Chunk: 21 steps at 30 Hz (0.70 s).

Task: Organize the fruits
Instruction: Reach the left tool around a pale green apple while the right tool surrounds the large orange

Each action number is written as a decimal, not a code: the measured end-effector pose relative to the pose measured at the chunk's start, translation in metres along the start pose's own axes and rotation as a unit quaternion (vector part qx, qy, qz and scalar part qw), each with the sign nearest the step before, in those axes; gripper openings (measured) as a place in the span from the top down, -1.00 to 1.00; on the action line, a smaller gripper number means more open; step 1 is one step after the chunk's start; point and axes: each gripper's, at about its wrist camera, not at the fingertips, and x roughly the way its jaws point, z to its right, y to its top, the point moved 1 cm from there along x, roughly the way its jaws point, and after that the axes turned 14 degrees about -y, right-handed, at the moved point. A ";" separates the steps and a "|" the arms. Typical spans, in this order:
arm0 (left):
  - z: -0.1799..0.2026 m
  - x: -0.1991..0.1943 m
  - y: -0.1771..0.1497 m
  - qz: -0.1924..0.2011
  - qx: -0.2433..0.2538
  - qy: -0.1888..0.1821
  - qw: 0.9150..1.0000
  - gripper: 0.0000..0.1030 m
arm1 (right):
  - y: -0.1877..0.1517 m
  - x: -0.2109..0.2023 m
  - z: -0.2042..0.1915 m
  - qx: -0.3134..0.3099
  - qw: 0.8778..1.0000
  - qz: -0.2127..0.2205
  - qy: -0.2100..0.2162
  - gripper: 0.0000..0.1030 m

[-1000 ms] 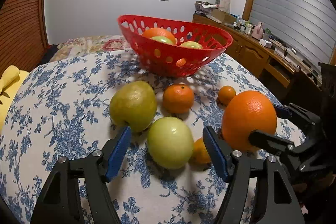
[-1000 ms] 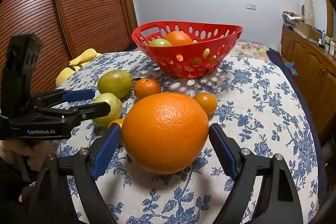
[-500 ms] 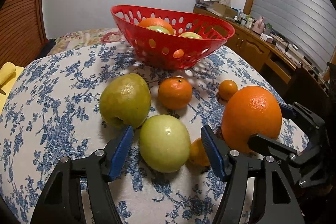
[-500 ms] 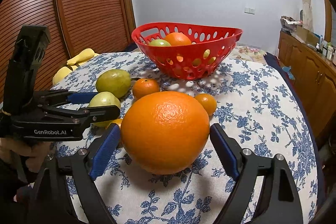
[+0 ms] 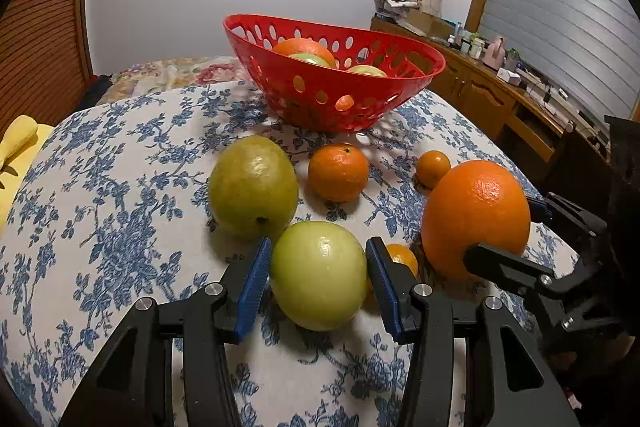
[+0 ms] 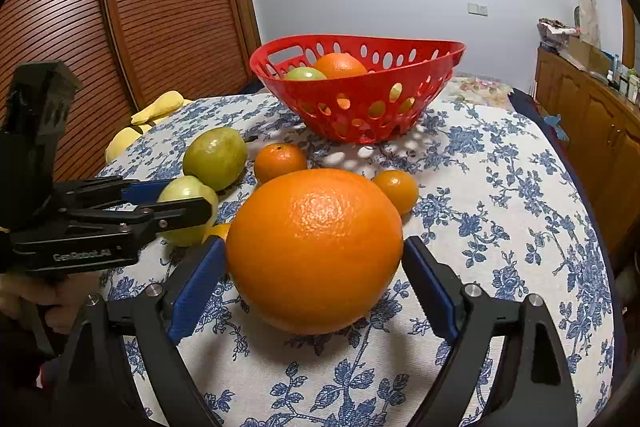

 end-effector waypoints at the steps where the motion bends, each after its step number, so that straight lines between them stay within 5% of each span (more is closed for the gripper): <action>1: 0.000 -0.002 -0.001 0.001 -0.001 0.000 1.000 0.01 | 0.000 0.000 -0.001 -0.002 1.000 0.000 -0.001 -0.73; 21: -0.005 -0.007 -0.014 0.002 -0.012 -0.012 1.000 -0.01 | 0.001 0.009 -0.007 -0.015 0.999 -0.023 -0.026 -0.77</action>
